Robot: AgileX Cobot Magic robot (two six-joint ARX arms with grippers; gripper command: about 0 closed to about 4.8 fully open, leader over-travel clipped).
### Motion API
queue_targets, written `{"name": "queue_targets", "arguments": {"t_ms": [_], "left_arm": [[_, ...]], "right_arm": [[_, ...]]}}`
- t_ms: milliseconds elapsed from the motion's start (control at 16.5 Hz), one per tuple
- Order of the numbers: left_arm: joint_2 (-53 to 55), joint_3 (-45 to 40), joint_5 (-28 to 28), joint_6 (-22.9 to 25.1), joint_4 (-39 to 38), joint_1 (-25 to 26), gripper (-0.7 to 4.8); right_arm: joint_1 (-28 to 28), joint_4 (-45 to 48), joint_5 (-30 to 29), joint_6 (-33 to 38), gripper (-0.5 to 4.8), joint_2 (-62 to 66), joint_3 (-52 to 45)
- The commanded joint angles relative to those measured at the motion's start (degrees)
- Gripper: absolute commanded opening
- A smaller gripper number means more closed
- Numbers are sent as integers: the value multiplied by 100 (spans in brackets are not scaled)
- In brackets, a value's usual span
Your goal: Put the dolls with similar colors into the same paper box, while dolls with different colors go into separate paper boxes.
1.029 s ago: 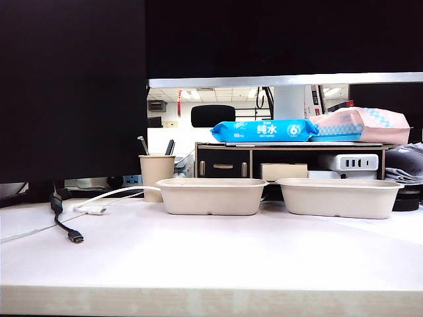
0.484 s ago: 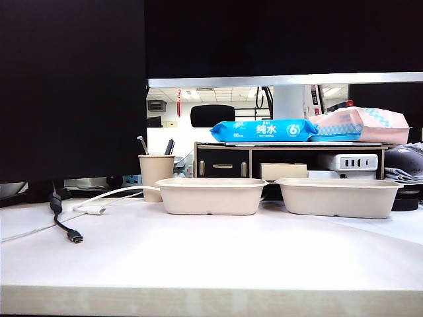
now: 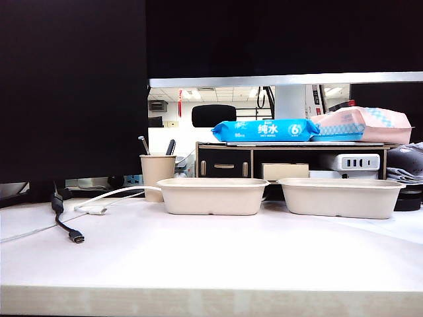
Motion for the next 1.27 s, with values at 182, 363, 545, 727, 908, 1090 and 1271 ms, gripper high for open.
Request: {"name": "queue_targets", "arguments": {"t_ms": [182, 363, 545, 727, 908, 1090, 1271], "left_arm": [[0, 4, 7, 7, 37, 7, -5], [0, 4, 4, 7, 37, 9, -5], [0, 4, 4, 7, 37, 9, -5], [2, 4, 4, 9, 37, 7, -5], [0, 4, 4, 7, 37, 9, -5], [0, 4, 4, 7, 37, 9, -5], [0, 4, 4, 7, 37, 9, -5]], "right_arm": [[516, 144, 59, -638, -1, -24, -22], [649, 140, 264, -656, -1, -24, -22], [1045, 138, 645, -931, -1, -24, -22], [1088, 140, 671, -931, -1, -24, -22], [1088, 142, 651, -929, -1, -24, -22], [1088, 144, 651, -929, -1, -24, -20], [1088, 144, 651, -929, -1, -24, -20]]}}
